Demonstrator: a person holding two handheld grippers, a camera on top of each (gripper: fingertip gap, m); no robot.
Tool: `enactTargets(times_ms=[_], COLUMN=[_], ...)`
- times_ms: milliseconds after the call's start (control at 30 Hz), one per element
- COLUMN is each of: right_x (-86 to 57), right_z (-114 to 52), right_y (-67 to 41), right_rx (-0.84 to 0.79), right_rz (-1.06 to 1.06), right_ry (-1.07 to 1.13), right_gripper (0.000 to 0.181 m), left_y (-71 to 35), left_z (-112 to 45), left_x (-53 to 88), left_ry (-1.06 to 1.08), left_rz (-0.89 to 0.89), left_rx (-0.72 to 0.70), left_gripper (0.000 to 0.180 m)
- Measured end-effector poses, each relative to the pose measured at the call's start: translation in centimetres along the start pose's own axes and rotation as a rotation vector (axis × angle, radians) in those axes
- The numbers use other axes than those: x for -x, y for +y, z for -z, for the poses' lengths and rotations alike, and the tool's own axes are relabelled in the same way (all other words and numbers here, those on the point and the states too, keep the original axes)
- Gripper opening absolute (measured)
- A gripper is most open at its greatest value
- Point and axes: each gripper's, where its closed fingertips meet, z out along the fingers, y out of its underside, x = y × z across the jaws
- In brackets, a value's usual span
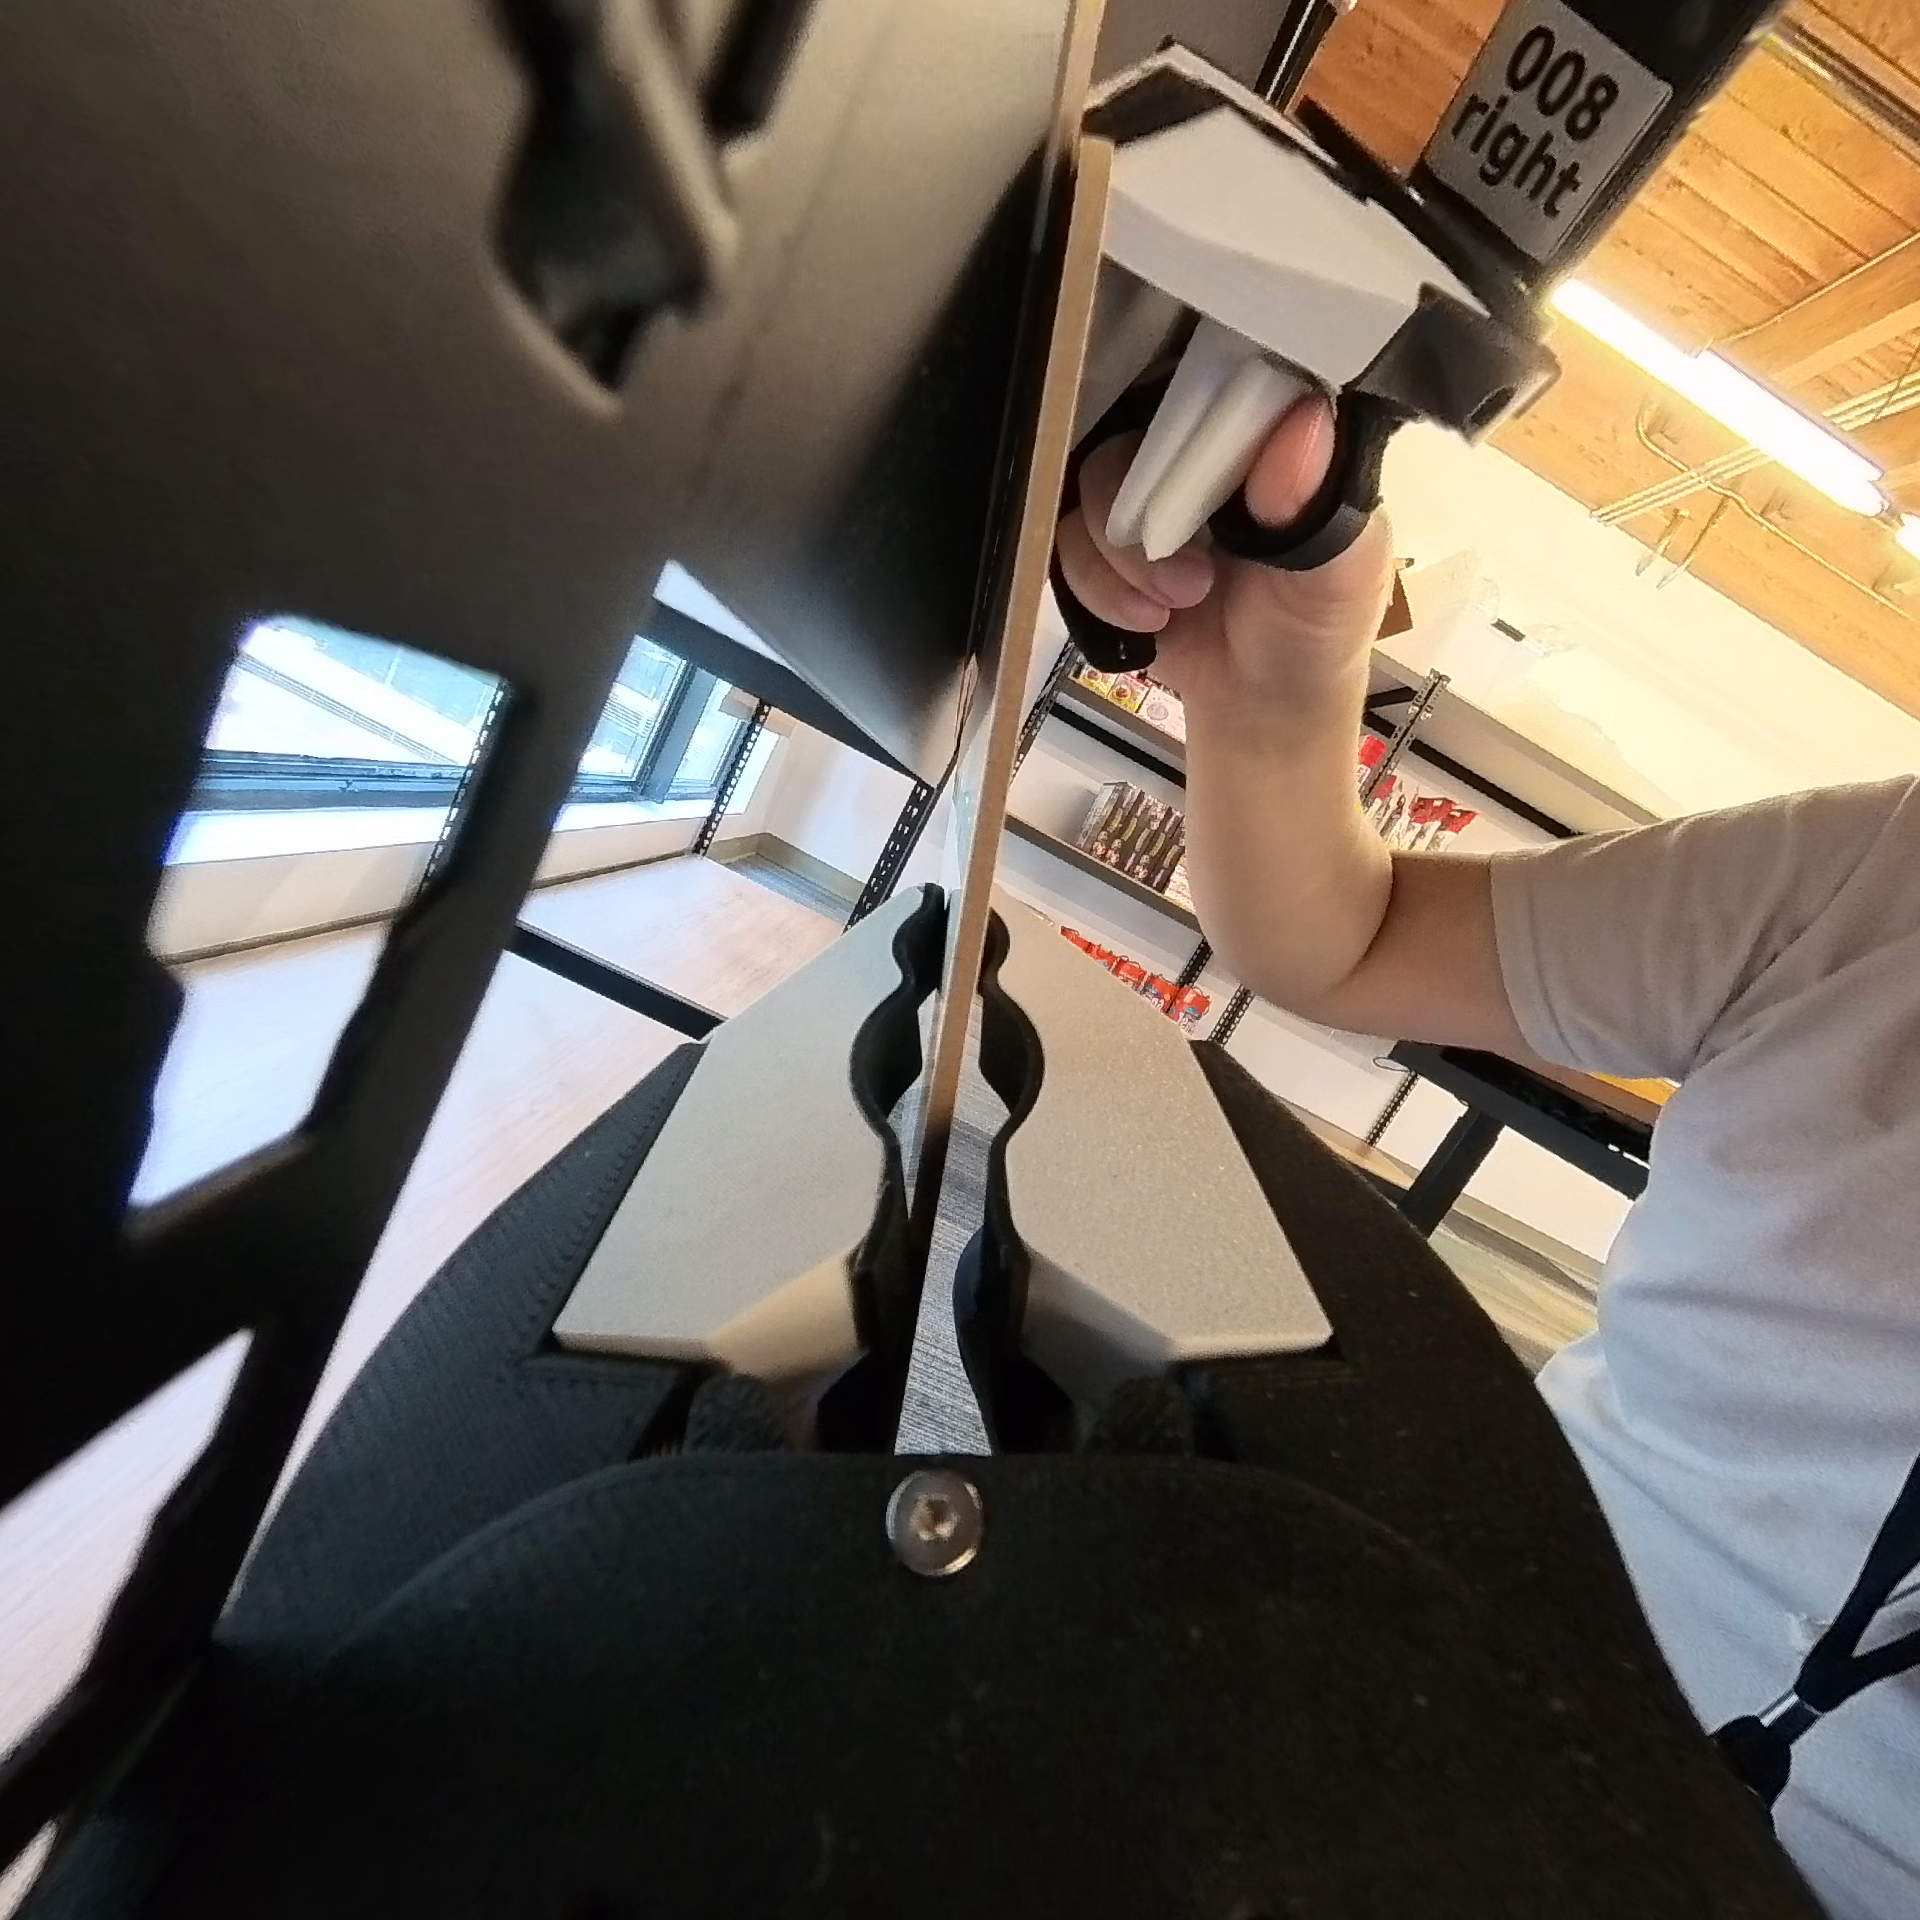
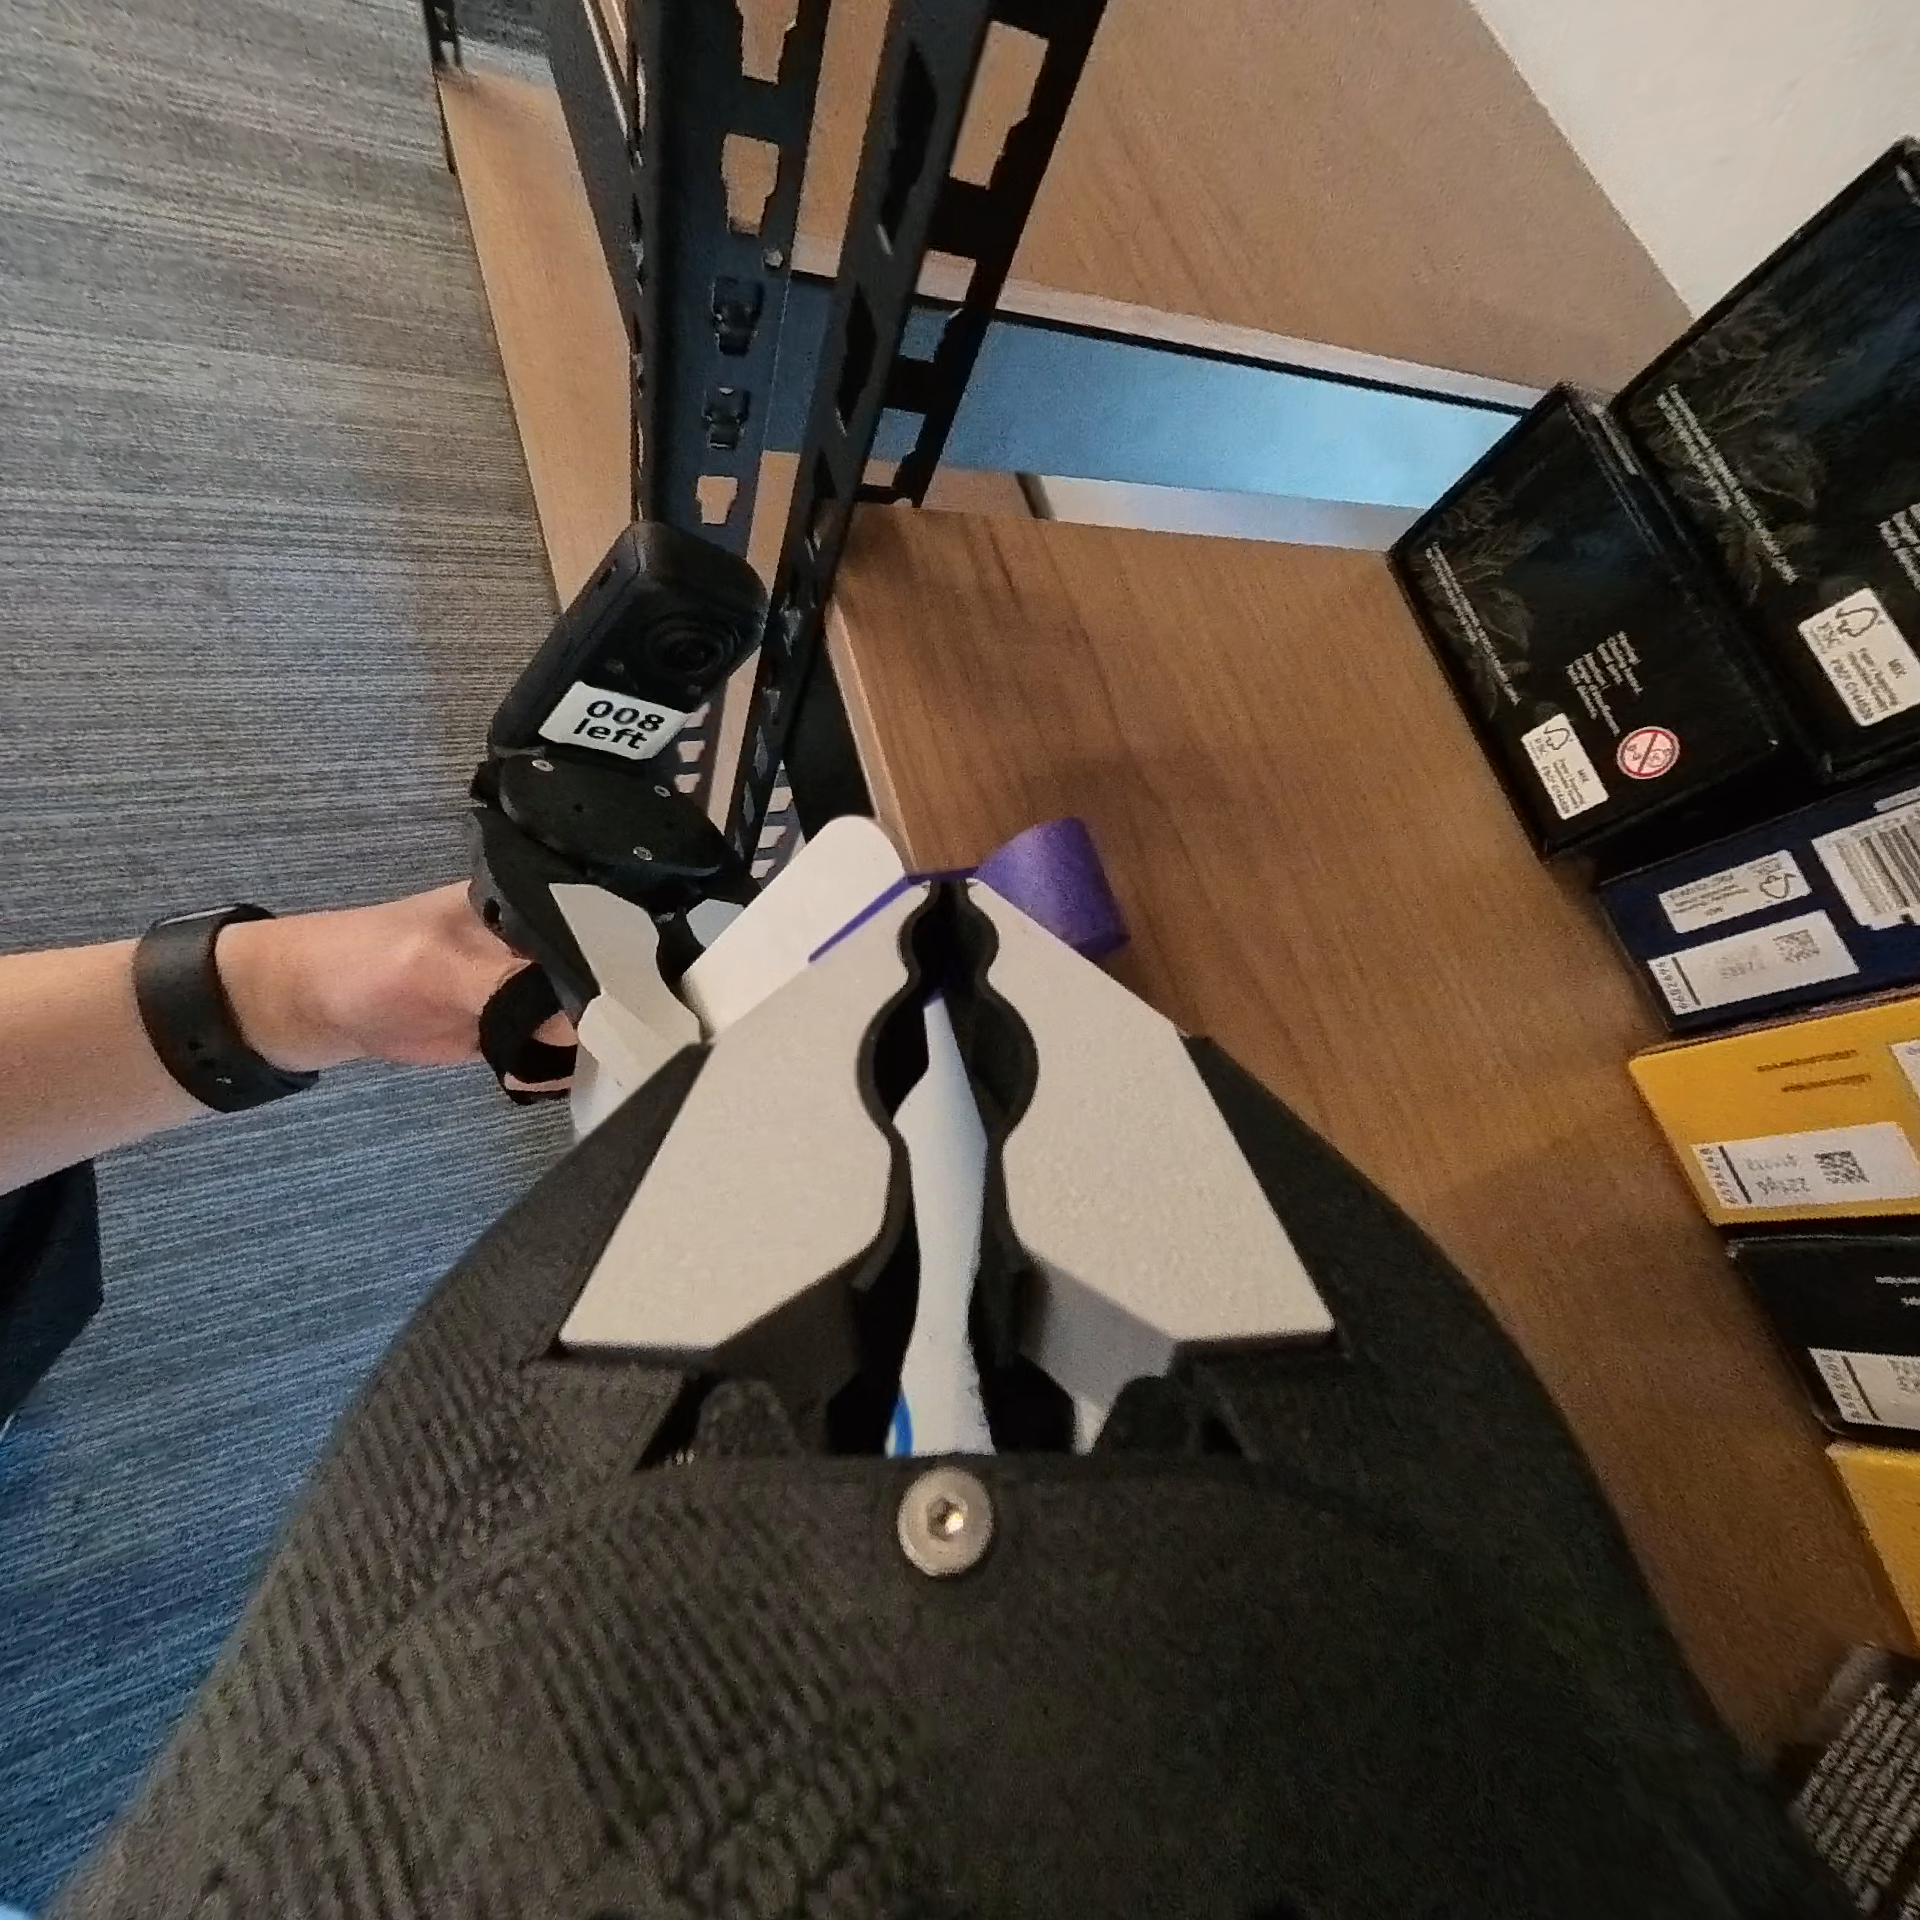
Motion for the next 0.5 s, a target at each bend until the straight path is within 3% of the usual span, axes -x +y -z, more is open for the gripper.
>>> enactTargets(times_ms=[500], right_x=[-0.22], right_z=[-0.34], right_y=[-0.22], right_rx=[-0.001], right_rz=[0.181], right_ry=[0.231], right_gripper=[0.000], left_y=[0.01], left_z=[-0.01], left_x=[0.07], left_ry=[-0.004], left_rz=[-0.009], left_rx=[-0.003], left_gripper=[0.002])
